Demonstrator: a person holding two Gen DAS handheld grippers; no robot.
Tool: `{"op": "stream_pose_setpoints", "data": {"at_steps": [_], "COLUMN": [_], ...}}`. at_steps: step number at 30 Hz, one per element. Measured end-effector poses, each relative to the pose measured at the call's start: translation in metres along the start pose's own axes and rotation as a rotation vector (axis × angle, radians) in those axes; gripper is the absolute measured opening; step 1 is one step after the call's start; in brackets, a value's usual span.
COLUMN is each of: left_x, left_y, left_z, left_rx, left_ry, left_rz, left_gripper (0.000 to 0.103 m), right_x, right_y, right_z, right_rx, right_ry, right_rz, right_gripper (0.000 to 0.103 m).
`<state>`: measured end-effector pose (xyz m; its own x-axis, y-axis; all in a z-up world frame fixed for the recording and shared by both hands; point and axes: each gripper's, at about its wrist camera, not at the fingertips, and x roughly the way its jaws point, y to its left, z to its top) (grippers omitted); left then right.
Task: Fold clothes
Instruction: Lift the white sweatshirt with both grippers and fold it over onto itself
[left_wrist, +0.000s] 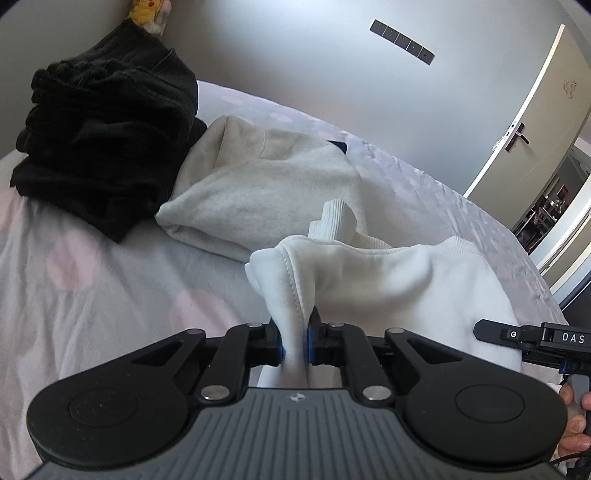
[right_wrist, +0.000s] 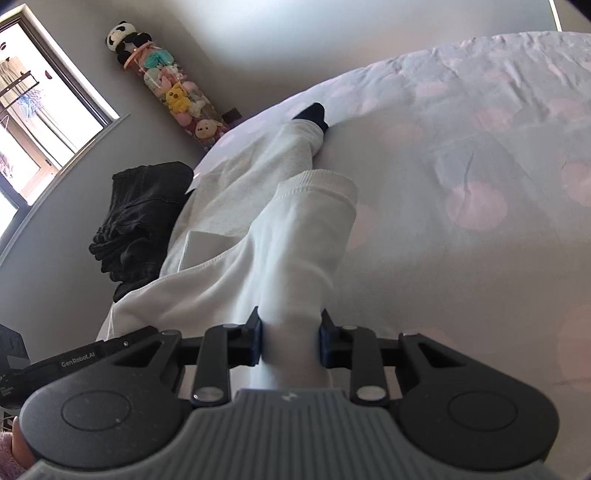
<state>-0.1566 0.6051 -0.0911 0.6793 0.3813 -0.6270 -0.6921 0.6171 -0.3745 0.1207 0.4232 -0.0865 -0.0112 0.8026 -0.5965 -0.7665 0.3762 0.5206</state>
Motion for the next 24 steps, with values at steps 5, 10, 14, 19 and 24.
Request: {"op": "stream_pose_setpoints", "data": {"at_steps": [5,10,14,19,24], "left_x": [-0.035,-0.061,-0.072,-0.056,-0.012], "left_y": [-0.011,-0.021,-0.023,-0.016,-0.010], "left_z": [0.026,0.076,0.128,0.190,0.233], "left_rx": [0.017,0.084,0.121,0.155,0.204], "left_ry": [-0.087,-0.156,-0.210,-0.252,-0.255], "left_rz": [0.004,0.029,0.048,0.061,0.061], "left_gripper": [0.013,0.013,0.013,0.013,0.013], "right_x": [-0.028,-0.040,-0.034,-0.008,0.041], "right_y": [0.031,0.067,0.092,0.109,0.101], "right_z": [0.017,0.053,0.095,0.147,0.191], "right_rx": [-0.041,-0.083,-0.100,-0.135,-0.149], "right_ry": [-0.051,-0.101,-0.137,-0.181,-0.190], "right_rz": [0.043,0.080,0.115,0.138,0.134], "right_gripper": [0.031,0.031,0.031,0.031,0.031]}}
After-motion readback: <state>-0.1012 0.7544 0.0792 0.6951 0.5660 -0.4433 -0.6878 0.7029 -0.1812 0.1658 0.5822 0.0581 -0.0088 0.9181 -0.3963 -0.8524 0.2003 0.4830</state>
